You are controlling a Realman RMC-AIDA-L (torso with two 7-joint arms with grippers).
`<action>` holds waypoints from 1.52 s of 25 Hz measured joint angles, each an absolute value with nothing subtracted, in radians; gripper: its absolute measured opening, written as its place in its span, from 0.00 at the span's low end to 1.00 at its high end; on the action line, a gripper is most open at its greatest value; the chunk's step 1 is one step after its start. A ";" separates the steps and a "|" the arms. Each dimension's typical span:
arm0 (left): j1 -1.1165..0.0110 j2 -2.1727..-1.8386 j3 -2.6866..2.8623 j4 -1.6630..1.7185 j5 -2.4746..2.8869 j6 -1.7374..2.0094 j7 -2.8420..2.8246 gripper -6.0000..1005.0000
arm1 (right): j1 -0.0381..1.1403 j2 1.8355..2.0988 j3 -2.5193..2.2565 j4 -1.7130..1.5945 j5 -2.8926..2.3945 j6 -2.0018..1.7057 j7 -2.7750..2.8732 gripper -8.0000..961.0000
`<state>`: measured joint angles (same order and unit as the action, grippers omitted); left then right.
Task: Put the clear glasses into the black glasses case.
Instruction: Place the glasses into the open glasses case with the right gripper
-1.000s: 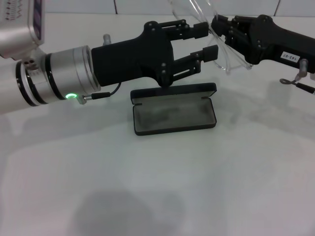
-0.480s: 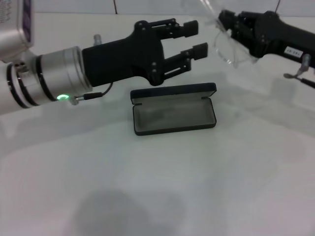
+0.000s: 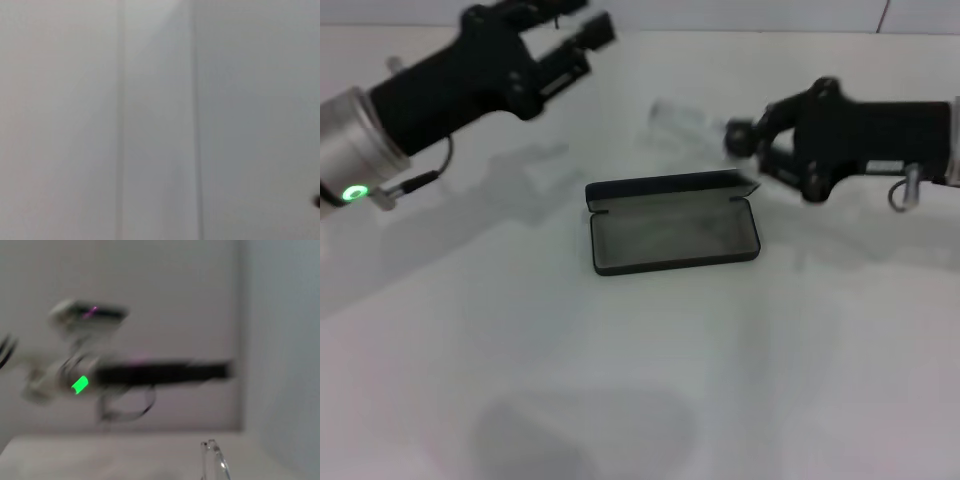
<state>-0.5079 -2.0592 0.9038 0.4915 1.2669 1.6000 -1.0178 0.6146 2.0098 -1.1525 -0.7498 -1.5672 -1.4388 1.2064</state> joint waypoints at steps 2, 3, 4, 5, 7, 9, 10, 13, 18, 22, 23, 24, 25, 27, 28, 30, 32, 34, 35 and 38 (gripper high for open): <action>-0.489 -2.062 0.866 0.492 1.267 1.599 -1.019 0.49 | 0.615 2.013 -1.211 -0.844 -1.644 -1.438 1.257 0.12; -0.487 -2.062 0.862 0.492 1.267 1.599 -1.019 0.49 | 0.615 2.014 -1.236 -0.879 -1.676 -1.435 1.277 0.12; -0.484 -2.062 0.857 0.492 1.267 1.599 -1.019 0.49 | 0.615 2.014 -1.266 -0.916 -1.707 -1.425 1.298 0.12; -0.484 -2.062 0.855 0.492 1.267 1.598 -1.019 0.49 | 0.615 2.015 -1.291 -0.943 -1.739 -1.406 1.315 0.12; -0.481 -2.062 0.854 0.491 1.267 1.596 -1.019 0.49 | 0.615 2.020 -1.348 -0.992 -1.796 -1.347 1.343 0.12; -0.476 -2.062 0.853 0.491 1.267 1.593 -1.019 0.49 | 0.616 2.023 -1.418 -1.021 -1.830 -1.256 1.365 0.12; -0.476 -2.062 0.853 0.490 1.268 1.592 -1.019 0.49 | 0.616 2.023 -1.448 -1.026 -1.834 -1.223 1.370 0.12; -0.475 -2.062 0.853 0.490 1.269 1.592 -1.018 0.49 | 0.615 2.022 -1.512 -1.036 -1.845 -1.166 1.377 0.12; -0.475 -2.063 0.853 0.489 1.276 1.590 -1.017 0.49 | 0.597 2.025 -1.596 -1.048 -1.886 -1.096 1.371 0.12; -0.473 -2.063 0.853 0.487 1.276 1.589 -1.015 0.49 | 0.561 2.025 -1.681 -1.075 -1.890 -0.969 1.367 0.13; -0.473 -2.063 0.853 0.486 1.276 1.589 -1.015 0.49 | 0.550 2.025 -1.699 -1.082 -1.890 -0.940 1.365 0.13; -0.474 -2.063 0.853 0.486 1.276 1.588 -1.016 0.49 | 0.544 2.025 -1.709 -1.085 -1.890 -0.922 1.364 0.13; -0.475 -2.063 0.853 0.486 1.276 1.588 -1.016 0.49 | 0.538 2.025 -1.722 -1.087 -1.889 -0.897 1.360 0.13; -0.478 -2.063 0.854 0.486 1.276 1.587 -1.018 0.49 | 0.529 2.025 -1.741 -1.090 -1.885 -0.863 1.352 0.13; -0.479 -2.063 0.854 0.486 1.276 1.586 -1.019 0.49 | 0.526 2.026 -1.749 -1.091 -1.883 -0.849 1.351 0.13; -0.481 -2.064 0.855 0.486 1.276 1.579 -1.019 0.49 | 0.522 2.026 -1.764 -1.096 -1.883 -0.826 1.350 0.13; -0.482 -2.066 0.856 0.486 1.276 1.568 -1.020 0.49 | 0.520 2.027 -1.780 -1.099 -1.882 -0.807 1.350 0.13; -0.482 -2.068 0.858 0.486 1.276 1.564 -1.021 0.49 | 0.520 2.027 -1.792 -1.100 -1.882 -0.796 1.350 0.13; -0.482 -2.068 0.858 0.486 1.276 1.564 -1.023 0.49 | 0.519 2.028 -1.799 -1.100 -1.883 -0.791 1.350 0.13; -0.482 -2.070 0.859 0.486 1.276 1.563 -1.031 0.49 | 0.518 2.027 -1.809 -1.100 -1.889 -0.788 1.350 0.13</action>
